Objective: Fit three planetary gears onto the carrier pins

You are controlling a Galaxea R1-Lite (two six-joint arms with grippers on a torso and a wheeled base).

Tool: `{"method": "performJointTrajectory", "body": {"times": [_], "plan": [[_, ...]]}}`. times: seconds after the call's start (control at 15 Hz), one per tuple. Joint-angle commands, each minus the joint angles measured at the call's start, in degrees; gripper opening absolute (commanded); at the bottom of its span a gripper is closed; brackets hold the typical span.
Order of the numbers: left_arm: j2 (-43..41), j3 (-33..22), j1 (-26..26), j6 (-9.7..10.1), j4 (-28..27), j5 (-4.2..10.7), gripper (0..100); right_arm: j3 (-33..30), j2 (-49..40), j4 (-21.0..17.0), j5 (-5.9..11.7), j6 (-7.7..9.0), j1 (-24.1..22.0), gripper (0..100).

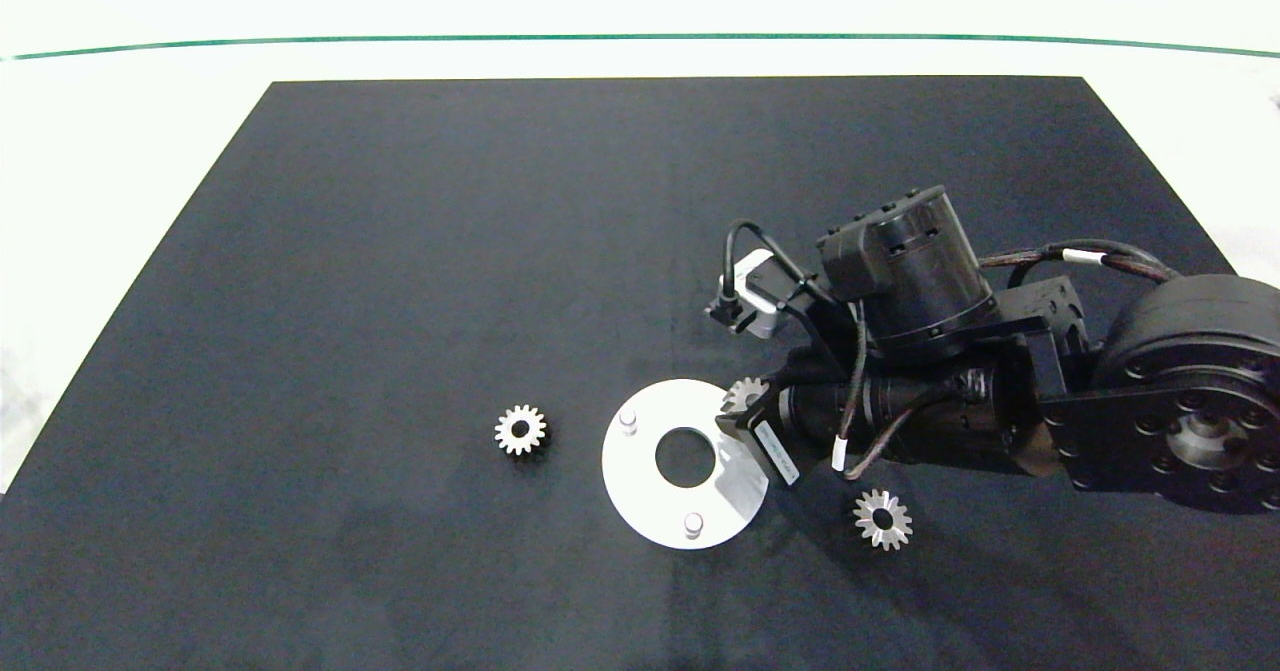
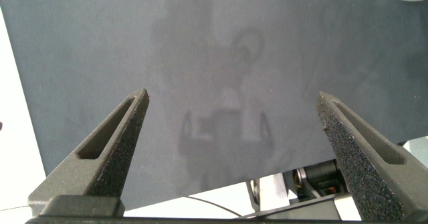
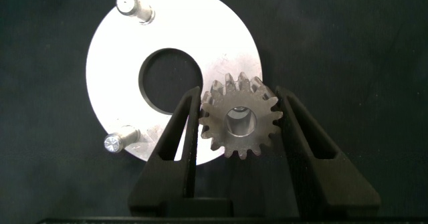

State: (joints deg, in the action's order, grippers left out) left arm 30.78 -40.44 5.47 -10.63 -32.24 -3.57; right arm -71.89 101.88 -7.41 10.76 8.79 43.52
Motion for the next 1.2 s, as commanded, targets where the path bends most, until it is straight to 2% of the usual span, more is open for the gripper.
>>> {"method": "performJointTrajectory", "body": {"times": [0.07, 0.27, 0.93, 1.07, 1.13, 1.2], "plan": [[-0.11, 0.18, -0.02, -0.09, -0.19, -0.03, 100, -0.01, 0.69, -0.15, 0.40, 0.09, 0.07, 25], [-0.20, 0.18, 0.33, -0.09, -0.19, -0.03, 100, -0.09, 1.57, 0.03, 0.93, 0.09, -0.10, 25], [-0.81, 0.80, 0.42, 0.00, -0.19, -0.03, 100, -1.76, 3.15, 0.12, 0.93, -0.09, -0.28, 25], [-0.81, 0.89, 0.42, 0.00, -0.19, -0.03, 100, -1.76, 3.24, 0.03, 0.93, -0.53, -0.37, 25], [-0.81, 0.89, 0.42, 0.00, -0.19, -0.03, 100, -1.50, 3.33, 0.03, 1.01, -1.23, -0.28, 100], [-0.81, 1.06, 0.33, 0.00, -0.19, -0.03, 100, -1.68, 3.24, 0.03, 1.01, -1.32, -0.28, 100]]}}
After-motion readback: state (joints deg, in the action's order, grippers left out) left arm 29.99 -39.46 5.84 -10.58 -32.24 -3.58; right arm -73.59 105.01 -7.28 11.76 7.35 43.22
